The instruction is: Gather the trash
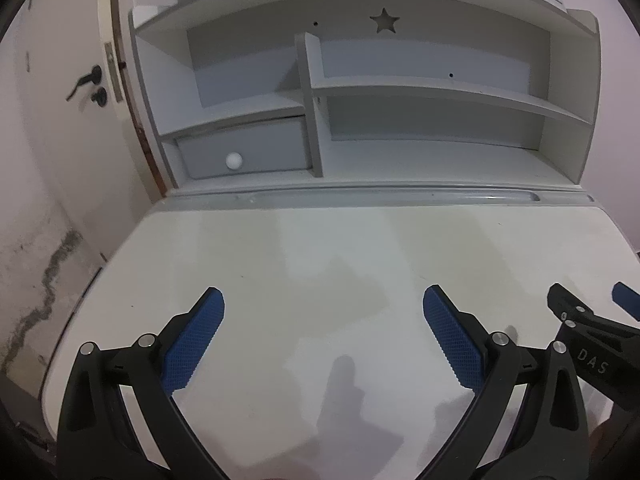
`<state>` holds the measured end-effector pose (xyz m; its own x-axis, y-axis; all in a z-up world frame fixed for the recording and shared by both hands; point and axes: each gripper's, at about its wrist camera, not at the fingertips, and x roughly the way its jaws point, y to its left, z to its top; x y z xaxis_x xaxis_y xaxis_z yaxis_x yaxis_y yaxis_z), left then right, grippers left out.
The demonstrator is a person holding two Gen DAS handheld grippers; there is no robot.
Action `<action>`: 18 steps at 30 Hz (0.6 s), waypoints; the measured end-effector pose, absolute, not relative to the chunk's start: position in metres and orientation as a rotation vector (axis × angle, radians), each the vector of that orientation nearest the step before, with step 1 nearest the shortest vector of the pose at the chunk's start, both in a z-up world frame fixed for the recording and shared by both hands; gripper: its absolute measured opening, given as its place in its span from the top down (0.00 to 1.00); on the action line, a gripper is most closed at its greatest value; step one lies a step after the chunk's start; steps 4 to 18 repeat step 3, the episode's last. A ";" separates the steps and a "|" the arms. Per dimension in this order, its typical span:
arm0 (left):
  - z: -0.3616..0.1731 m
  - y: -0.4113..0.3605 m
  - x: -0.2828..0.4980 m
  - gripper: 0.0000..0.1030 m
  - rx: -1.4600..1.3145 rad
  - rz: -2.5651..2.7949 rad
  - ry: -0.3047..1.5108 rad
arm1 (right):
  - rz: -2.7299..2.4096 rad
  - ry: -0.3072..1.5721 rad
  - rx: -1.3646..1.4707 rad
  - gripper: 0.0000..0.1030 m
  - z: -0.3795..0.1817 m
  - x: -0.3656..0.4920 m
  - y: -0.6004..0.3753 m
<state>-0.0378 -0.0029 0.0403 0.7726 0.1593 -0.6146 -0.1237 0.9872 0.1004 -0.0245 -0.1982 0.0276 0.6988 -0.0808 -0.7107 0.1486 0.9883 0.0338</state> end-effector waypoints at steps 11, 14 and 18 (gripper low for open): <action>0.037 -0.002 -0.035 0.06 0.045 0.137 0.701 | -0.128 0.788 0.091 0.06 0.027 -0.024 -0.199; 0.037 -0.002 -0.035 0.06 0.045 0.137 0.701 | -0.128 0.788 0.091 0.06 0.027 -0.024 -0.199; 0.037 -0.002 -0.035 0.06 0.045 0.137 0.701 | -0.128 0.788 0.091 0.06 0.027 -0.024 -0.199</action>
